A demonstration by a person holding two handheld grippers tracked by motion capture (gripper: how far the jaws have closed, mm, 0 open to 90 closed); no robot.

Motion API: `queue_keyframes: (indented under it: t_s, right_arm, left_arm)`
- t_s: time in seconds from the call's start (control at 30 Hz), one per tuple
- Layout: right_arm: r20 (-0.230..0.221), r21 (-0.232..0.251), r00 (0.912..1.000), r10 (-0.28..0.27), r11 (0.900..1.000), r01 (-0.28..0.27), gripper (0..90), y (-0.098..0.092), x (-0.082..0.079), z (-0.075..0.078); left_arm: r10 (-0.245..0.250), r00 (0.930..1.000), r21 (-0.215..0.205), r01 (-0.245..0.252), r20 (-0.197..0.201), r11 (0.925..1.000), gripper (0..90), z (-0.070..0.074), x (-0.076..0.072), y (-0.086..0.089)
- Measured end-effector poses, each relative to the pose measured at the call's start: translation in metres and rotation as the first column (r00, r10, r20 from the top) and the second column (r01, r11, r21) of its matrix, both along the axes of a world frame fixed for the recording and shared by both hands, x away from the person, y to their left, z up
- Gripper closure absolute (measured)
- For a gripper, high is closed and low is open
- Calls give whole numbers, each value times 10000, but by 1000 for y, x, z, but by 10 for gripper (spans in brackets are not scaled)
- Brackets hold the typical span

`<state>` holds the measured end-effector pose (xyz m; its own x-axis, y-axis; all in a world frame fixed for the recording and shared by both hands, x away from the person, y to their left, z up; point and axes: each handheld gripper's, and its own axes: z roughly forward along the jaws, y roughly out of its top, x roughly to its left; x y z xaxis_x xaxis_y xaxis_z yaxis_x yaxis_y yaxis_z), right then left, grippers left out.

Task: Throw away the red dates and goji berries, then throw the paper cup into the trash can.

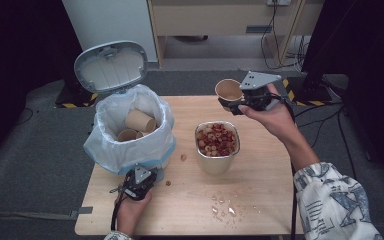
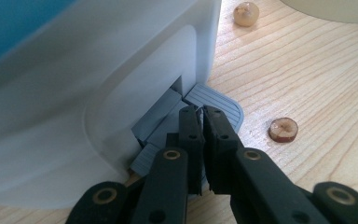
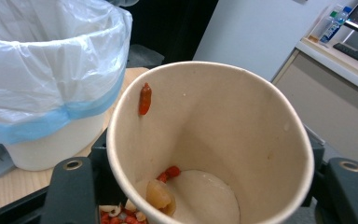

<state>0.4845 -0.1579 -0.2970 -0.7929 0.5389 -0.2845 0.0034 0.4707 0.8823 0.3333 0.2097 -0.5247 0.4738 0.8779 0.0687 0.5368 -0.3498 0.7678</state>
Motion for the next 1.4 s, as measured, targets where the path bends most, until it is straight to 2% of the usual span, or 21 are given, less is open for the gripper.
queue_keyframes:
  t_s: [0.1,0.4,0.6,0.67,0.7,0.8,0.9,1.4]
  right_arm:
    - [-216,189,9998,-17,9998,21,337,-10,1,0]
    - [-491,342,9988,-66,9994,83,336,-33,1,0]
    - [-686,448,9976,-72,9989,103,337,-42,1,-1]
    - [-748,531,9972,-58,9985,98,337,-44,0,-1]
    - [-830,739,9965,-27,9972,88,337,-46,0,0]
    - [-907,859,9959,11,9963,67,336,-47,0,1]
    - [-1149,1278,9932,180,9918,-32,337,-47,0,4]
    - [-1512,1513,9878,383,9884,-151,335,-33,2,15]
  left_arm:
    - [-3,10000,6,3,0,10000,850,0,0,0]
    - [1,10000,-13,-1,-13,10000,850,0,0,0]
    - [5,10000,3,-5,-1,10000,850,0,0,0]
    - [1,10000,3,-1,-1,10000,850,0,0,0]
    - [2,10000,2,-2,1,10000,850,0,0,0]
    - [1,10000,-2,-1,0,10000,850,0,0,0]
    - [2,10000,-2,-2,3,10000,850,0,0,0]
    - [2,10000,10,-2,6,10000,850,0,0,0]
